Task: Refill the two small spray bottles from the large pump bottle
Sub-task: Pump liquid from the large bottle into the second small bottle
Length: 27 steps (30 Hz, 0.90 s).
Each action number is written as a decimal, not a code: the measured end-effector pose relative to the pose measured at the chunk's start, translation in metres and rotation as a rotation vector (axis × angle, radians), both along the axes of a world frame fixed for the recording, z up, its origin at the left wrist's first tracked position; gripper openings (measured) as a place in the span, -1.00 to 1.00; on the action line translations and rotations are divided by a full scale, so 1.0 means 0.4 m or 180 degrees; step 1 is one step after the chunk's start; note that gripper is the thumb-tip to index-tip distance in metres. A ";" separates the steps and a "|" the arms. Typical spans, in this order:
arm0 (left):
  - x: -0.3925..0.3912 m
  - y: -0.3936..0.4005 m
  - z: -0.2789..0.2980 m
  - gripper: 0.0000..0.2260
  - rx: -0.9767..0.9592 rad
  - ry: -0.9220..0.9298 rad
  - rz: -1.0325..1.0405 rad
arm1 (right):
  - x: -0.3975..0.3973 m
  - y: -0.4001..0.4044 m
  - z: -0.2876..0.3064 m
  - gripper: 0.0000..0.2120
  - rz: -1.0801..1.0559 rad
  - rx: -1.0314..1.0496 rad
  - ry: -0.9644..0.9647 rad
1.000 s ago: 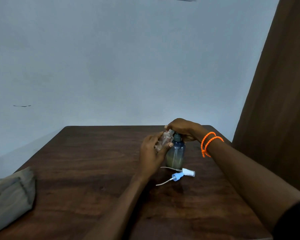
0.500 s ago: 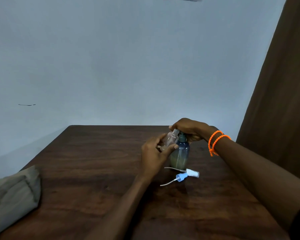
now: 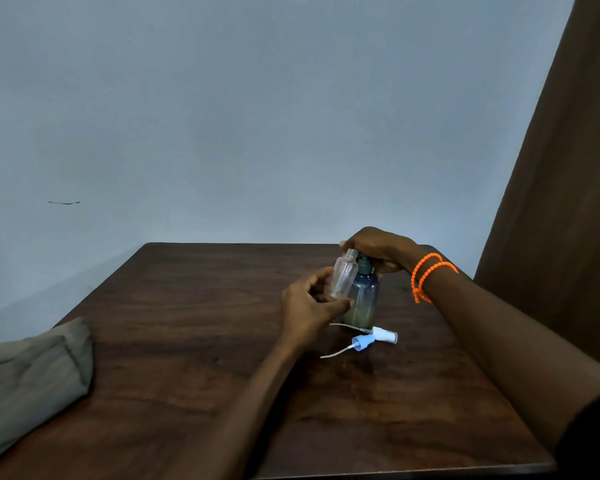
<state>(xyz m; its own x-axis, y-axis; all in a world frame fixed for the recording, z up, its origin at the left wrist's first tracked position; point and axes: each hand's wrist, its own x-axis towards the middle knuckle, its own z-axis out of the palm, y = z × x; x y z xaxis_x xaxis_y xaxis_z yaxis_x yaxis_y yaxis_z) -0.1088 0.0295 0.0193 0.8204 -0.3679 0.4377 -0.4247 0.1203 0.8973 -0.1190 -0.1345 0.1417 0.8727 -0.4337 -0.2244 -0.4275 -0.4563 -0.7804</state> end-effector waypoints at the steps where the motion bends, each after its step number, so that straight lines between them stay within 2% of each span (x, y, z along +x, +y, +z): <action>1: -0.007 -0.001 0.001 -0.44 0.0031 -0.0064 0.0028 | -0.001 0.001 0.001 -0.81 0.0009 -0.0008 0.0013; 8: -0.045 -0.013 -0.004 -0.54 -0.0037 -0.0503 -0.0027 | -0.016 -0.011 0.024 -0.74 0.0158 0.0010 0.0386; 13: -0.038 -0.017 -0.010 -0.46 -0.0224 -0.0379 -0.0184 | -0.037 -0.003 0.043 -0.75 0.0231 0.0055 0.0378; 18: -0.031 -0.023 -0.009 -0.49 -0.0355 0.0055 -0.0523 | -0.043 -0.008 0.038 -0.68 0.0199 0.0058 0.0317; 22: -0.017 -0.030 -0.024 -0.63 -0.0485 0.0595 -0.0584 | -0.041 -0.001 0.044 -0.63 0.0172 -0.0077 0.0311; 27: -0.015 -0.029 -0.029 -0.64 -0.0746 0.0999 -0.0659 | -0.036 0.017 0.053 -0.75 0.0168 -0.0319 0.0304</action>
